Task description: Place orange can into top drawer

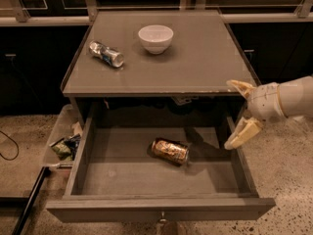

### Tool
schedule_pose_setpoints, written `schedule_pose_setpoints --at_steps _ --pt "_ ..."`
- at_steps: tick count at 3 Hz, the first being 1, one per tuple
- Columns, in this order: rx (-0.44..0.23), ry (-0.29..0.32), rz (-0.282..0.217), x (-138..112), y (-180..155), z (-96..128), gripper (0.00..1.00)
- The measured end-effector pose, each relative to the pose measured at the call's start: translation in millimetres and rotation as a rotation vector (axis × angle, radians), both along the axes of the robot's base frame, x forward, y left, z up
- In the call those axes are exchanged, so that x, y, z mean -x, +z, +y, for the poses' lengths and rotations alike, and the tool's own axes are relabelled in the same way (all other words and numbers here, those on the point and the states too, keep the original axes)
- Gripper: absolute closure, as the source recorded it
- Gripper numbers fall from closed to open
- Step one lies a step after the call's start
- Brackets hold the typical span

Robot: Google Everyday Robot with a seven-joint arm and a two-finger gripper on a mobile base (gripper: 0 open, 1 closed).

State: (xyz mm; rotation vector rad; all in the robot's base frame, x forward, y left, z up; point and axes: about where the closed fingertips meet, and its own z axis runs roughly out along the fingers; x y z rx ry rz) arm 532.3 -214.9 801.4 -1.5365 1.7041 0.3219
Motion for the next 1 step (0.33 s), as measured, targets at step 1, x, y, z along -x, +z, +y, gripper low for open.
schedule_pose_setpoints --at_steps 1 --pt "-0.002 -0.006 -0.016 -4.4 8.4 -2.7 0.0"
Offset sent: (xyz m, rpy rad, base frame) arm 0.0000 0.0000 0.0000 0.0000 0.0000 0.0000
